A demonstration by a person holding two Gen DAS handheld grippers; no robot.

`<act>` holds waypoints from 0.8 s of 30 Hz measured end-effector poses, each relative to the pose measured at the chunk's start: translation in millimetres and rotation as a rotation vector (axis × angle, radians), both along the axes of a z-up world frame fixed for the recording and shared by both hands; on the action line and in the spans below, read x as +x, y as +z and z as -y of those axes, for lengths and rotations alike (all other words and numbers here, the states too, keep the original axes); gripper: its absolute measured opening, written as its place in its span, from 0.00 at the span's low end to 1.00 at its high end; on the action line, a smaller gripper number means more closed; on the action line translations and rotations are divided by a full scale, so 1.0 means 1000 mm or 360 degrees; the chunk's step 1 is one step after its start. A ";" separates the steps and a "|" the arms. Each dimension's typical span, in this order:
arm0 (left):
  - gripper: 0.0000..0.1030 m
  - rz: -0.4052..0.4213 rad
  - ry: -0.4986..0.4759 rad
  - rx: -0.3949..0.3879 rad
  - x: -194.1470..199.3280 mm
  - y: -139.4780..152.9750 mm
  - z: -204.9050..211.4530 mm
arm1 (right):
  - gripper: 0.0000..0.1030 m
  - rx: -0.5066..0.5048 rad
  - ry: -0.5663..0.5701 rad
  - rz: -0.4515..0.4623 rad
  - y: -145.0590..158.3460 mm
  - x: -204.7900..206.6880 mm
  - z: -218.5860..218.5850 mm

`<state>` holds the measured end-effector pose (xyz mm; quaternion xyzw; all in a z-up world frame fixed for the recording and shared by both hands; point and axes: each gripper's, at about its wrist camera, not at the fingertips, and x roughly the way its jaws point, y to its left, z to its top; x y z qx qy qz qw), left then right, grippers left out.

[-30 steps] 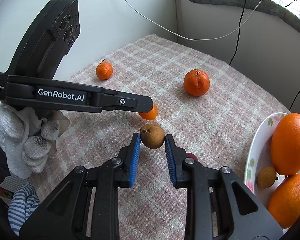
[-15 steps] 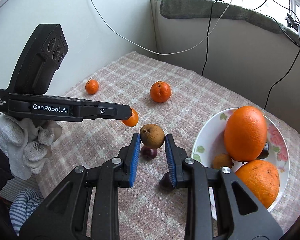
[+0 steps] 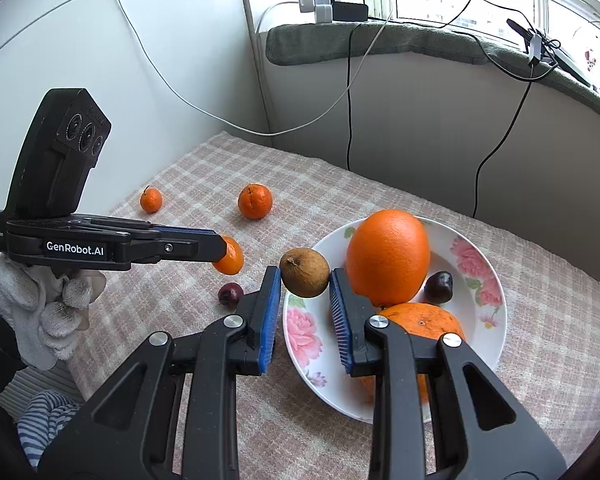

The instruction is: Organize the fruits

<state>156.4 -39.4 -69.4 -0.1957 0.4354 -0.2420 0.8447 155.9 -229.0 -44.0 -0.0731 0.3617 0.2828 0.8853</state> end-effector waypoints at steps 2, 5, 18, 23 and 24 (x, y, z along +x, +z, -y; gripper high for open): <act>0.17 0.0003 -0.0020 0.0007 0.002 0.000 0.007 | 0.26 0.0008 -0.0030 0.0004 0.002 0.002 0.010; 0.12 0.0008 -0.0051 0.0020 0.004 0.001 0.017 | 0.26 0.0019 -0.0074 0.0005 0.003 0.005 0.025; 0.09 0.0073 -0.0163 0.0158 0.013 -0.001 0.062 | 0.26 0.0073 -0.0216 -0.0033 -0.007 0.020 0.066; 0.09 0.0153 -0.0207 0.0295 0.005 0.003 0.081 | 0.26 0.0082 -0.0271 -0.0044 -0.009 0.025 0.079; 0.10 0.0175 -0.0217 0.0330 0.003 0.004 0.087 | 0.26 0.0080 -0.0279 -0.0044 -0.009 0.027 0.080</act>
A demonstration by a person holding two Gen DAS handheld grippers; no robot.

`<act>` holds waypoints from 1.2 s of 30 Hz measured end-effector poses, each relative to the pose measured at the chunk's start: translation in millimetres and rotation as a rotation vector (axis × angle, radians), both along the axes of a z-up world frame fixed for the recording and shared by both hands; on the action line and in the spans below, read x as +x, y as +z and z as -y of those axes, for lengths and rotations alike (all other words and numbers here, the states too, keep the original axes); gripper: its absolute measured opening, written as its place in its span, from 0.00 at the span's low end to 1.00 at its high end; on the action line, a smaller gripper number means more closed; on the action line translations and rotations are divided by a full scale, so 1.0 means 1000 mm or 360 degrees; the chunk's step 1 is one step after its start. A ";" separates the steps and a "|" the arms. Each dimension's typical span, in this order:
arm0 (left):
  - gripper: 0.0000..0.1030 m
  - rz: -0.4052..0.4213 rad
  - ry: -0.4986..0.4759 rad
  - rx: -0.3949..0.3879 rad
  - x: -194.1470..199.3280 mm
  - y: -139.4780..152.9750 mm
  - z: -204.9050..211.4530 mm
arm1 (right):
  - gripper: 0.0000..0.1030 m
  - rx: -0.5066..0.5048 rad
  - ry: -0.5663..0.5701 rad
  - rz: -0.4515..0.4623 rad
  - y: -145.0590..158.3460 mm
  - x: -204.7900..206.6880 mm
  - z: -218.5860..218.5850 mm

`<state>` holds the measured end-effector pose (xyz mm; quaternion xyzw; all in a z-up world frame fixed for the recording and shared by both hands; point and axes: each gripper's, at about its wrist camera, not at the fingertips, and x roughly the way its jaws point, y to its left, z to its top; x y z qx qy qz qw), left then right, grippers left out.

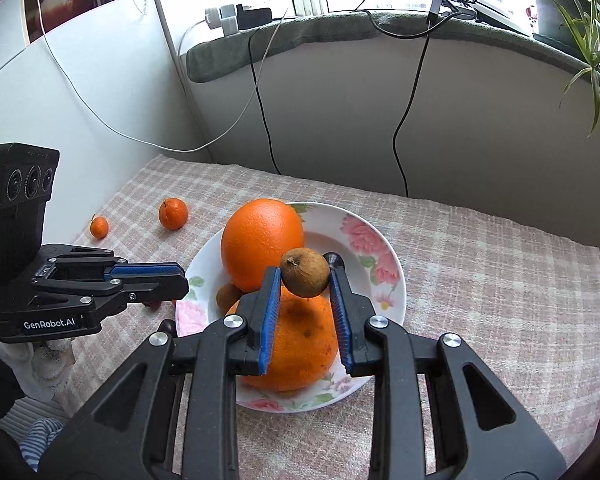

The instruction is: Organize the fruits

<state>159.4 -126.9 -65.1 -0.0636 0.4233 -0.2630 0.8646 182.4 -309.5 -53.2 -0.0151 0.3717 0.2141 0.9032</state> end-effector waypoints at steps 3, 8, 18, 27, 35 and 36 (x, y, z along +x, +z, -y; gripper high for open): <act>0.10 0.0078 -0.0026 0.0111 -0.006 0.003 0.013 | 0.26 -0.0008 -0.0020 -0.0020 -0.002 0.005 0.004; 0.10 0.0155 -0.0050 0.0201 -0.014 0.007 0.024 | 0.26 -0.0030 -0.0046 -0.0027 -0.005 0.009 0.006; 0.32 0.0202 -0.0024 0.0240 -0.025 0.013 0.015 | 0.53 -0.0040 -0.0067 0.0013 0.003 0.003 0.007; 0.56 0.0247 0.0085 0.0231 -0.050 0.028 -0.024 | 0.78 -0.0002 -0.0131 0.0097 0.029 -0.030 0.010; 0.62 0.0258 0.0243 0.0275 -0.083 0.032 -0.072 | 0.83 0.0030 -0.0155 0.0127 0.041 -0.074 0.008; 0.62 0.0256 0.0266 0.0272 -0.087 0.032 -0.079 | 0.84 0.0038 -0.0162 0.0129 0.042 -0.081 0.009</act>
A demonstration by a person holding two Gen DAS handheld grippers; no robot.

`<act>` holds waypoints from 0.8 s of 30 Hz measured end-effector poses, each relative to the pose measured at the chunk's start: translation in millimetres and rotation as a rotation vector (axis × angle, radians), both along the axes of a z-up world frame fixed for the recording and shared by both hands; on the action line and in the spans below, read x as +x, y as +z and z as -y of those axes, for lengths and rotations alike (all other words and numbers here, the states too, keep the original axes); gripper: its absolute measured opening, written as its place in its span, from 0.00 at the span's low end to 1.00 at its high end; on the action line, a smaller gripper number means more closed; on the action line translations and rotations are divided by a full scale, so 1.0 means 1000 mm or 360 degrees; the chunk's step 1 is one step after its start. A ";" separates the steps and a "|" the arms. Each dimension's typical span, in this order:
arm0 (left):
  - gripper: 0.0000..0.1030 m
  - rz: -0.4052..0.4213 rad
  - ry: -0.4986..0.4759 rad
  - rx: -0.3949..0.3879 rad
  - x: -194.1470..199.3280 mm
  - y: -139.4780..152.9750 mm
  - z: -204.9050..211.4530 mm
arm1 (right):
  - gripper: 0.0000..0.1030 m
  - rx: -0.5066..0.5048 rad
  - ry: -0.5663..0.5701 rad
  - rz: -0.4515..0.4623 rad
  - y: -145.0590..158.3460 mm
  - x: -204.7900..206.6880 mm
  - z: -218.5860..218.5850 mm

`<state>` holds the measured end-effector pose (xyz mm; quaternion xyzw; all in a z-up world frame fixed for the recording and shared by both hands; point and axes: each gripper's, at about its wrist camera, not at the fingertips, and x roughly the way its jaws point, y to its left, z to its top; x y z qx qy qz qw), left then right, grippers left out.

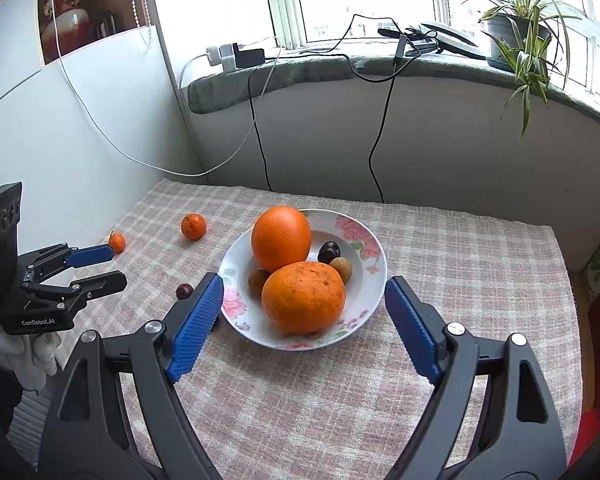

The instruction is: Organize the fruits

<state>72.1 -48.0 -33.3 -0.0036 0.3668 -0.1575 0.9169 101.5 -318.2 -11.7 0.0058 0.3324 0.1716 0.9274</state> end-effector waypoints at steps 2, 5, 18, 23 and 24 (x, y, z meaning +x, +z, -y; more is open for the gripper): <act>0.62 0.0011 0.0034 -0.0007 -0.012 0.000 -0.013 | 0.85 0.0026 -0.0009 0.0004 0.001 -0.012 0.000; 0.62 0.0029 0.0084 -0.0021 -0.033 0.000 -0.030 | 0.85 0.0059 -0.0028 0.0021 0.002 -0.033 0.001; 0.62 0.0157 0.0180 -0.0007 -0.094 -0.006 -0.051 | 0.85 0.0124 -0.0064 0.0127 0.008 -0.117 0.002; 0.62 0.0157 0.0142 -0.0040 -0.099 -0.008 -0.043 | 0.85 0.0088 -0.0063 0.0195 0.013 -0.138 0.000; 0.62 0.0155 0.0146 -0.0052 -0.098 -0.009 -0.042 | 0.85 0.0088 -0.0063 0.0207 0.014 -0.140 -0.001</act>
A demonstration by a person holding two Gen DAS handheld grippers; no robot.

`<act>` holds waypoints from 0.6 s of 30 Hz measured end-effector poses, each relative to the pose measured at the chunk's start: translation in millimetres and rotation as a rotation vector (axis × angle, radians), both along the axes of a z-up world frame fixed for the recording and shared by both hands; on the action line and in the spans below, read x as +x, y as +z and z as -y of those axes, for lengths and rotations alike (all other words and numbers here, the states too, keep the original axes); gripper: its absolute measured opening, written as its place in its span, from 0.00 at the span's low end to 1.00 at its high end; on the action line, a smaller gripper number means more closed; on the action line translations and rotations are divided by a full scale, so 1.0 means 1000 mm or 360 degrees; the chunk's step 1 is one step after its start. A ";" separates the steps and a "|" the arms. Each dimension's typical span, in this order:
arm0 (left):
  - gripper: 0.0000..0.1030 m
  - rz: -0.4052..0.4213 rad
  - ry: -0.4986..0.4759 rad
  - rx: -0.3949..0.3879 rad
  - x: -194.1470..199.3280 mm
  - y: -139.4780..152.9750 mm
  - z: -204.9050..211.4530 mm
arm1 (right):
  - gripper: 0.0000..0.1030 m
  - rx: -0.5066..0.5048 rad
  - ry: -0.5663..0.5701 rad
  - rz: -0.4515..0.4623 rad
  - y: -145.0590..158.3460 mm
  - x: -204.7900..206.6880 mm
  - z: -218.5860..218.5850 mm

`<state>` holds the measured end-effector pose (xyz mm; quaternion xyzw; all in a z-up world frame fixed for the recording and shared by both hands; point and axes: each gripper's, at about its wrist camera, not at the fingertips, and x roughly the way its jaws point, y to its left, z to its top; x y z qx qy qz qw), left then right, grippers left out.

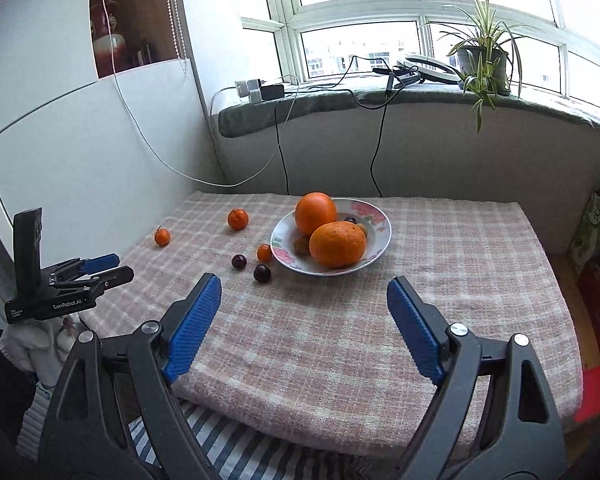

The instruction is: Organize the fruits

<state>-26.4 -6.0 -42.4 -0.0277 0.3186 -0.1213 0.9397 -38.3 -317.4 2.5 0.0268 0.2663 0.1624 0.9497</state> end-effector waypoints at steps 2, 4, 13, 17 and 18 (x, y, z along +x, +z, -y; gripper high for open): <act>0.62 -0.0002 0.0013 -0.0015 0.002 -0.002 0.002 | 0.85 0.0009 0.0015 0.0012 0.000 0.000 -0.002; 0.62 0.0000 0.0013 -0.0039 0.003 -0.005 0.003 | 0.85 0.0009 0.0041 0.0004 -0.002 0.002 -0.007; 0.62 -0.0075 0.0002 -0.0058 0.032 -0.020 0.009 | 0.85 -0.0060 0.0147 -0.0055 -0.028 0.025 -0.039; 0.62 -0.0107 -0.0020 0.0019 0.049 -0.026 0.020 | 0.85 -0.0101 0.0150 -0.0095 -0.042 0.039 -0.051; 0.62 -0.0118 -0.0030 0.0026 0.053 -0.028 0.022 | 0.85 -0.0109 0.0151 -0.0107 -0.045 0.043 -0.054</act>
